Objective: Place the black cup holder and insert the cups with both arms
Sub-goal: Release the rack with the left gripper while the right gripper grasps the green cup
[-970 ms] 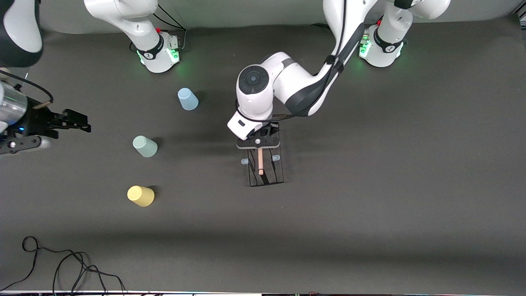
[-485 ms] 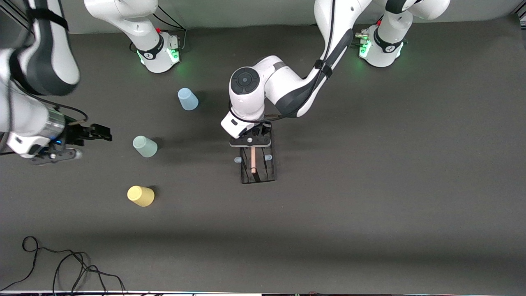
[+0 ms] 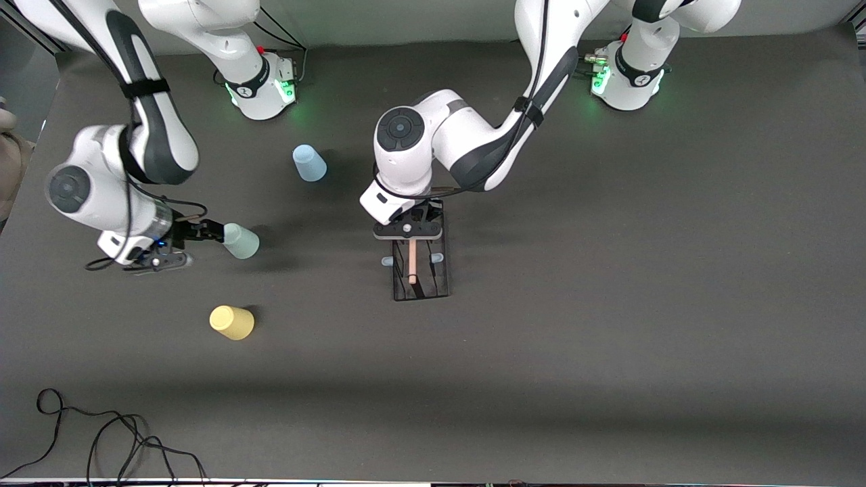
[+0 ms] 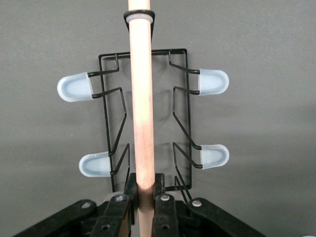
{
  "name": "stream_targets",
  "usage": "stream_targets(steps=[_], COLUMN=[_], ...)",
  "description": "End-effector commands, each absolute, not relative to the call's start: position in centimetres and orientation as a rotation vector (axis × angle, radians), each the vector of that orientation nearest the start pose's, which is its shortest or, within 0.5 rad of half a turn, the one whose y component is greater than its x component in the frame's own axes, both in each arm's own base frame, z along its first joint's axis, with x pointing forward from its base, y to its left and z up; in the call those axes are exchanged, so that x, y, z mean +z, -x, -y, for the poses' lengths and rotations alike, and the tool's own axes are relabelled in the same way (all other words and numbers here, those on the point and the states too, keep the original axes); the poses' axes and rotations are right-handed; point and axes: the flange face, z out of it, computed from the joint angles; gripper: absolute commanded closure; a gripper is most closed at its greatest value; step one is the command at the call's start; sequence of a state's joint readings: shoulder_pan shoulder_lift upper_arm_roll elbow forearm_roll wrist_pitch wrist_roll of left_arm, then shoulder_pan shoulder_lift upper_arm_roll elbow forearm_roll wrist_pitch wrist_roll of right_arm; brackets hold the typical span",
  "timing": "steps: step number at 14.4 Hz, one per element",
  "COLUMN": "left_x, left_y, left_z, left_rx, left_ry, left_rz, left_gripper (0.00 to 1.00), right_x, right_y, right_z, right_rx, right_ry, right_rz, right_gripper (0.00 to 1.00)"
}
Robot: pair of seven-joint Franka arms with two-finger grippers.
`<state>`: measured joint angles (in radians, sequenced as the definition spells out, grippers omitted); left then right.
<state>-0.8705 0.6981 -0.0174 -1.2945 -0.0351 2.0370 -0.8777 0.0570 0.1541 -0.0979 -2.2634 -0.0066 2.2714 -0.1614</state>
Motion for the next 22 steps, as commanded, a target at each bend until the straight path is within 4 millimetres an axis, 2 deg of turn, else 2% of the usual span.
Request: stream_targets(steps=[1, 2, 3, 4, 6, 9, 10, 12, 14, 18, 19, 20, 21, 22], left_x=[33.6, 33.6, 33.9, 34.9, 38.7, 47.5, 50.0, 54.3, 56.7, 57.9, 58.2, 58.2, 58.2, 58.0], left_y=[-46.9, -46.9, -46.9, -47.1, -47.9, -49.5, -50.0, -51.9, -53.3, -53.8, -53.5, -53.3, -53.3, -53.6], left_z=[58.7, 58.6, 58.5, 58.2, 57.0, 51.9, 49.6, 43.3, 36.1, 22.0, 18.4, 15.9, 13.5, 11.4], left_rx=[-0.023, -0.025, -0.023, -0.031, -0.067, -0.05, -0.02, 0.061, 0.093, 0.082, 0.066, 0.057, 0.046, 0.047], left_ry=[3.209, 3.204, 3.199, 3.202, 3.222, 3.239, 3.252, 3.282, 3.298, 3.291, 3.287, 3.282, 3.266, 3.255], left_rz=[0.023, 0.017, 0.02, 0.021, 0.04, 0.078, 0.081, 0.066, 0.059, 0.019, 0.001, -0.012, -0.025, -0.049], left_gripper=[0.77, 0.19, 0.0, 0.0, 0.0, 0.0, 0.0, 0.0, 0.0, 0.0, 0.0, 0.0, 0.0, 0.0], right_x=[24.4, 23.6, 23.2, 22.9, 23.3, 24.9, 25.1, 24.5, 23.4, 21.8, 21.4, 21.5, 21.7, 22.3], right_y=[-52.0, -51.6, -51.2, -50.8, -50.7, -51.4, -51.3, -50.8, -50.0, -49.6, -49.3, -49.3, -49.4, -49.6], right_z=[3.3, 3.4, 3.4, 3.3, 3.3, 3.7, 3.7, 3.3, 2.6, 2.6, 2.5, 2.6, 2.6, 2.5], right_rx=[0.235, 0.252, 0.267, 0.279, 0.305, 0.306, 0.318, 0.333, 0.369, 0.389, 0.398, 0.4, 0.405, 0.409], right_ry=[3.144, 3.136, 3.111, 3.08, 3.037, 3.026, 3.021, 2.99, 2.967, 2.96, 2.959, 2.958, 2.957, 2.954], right_rz=[0.177, 0.16, 0.112, 0.082, 0.078, 0.082, 0.082, 0.049, 0.041, 0.117, 0.115, 0.114, 0.104, 0.098], right_gripper=[0.0, 0.0, 0.0, 0.0, 0.0, 0.0, 0.0, 0.0, 0.0, 0.01, 0.15, 0.39, 0.55, 0.62])
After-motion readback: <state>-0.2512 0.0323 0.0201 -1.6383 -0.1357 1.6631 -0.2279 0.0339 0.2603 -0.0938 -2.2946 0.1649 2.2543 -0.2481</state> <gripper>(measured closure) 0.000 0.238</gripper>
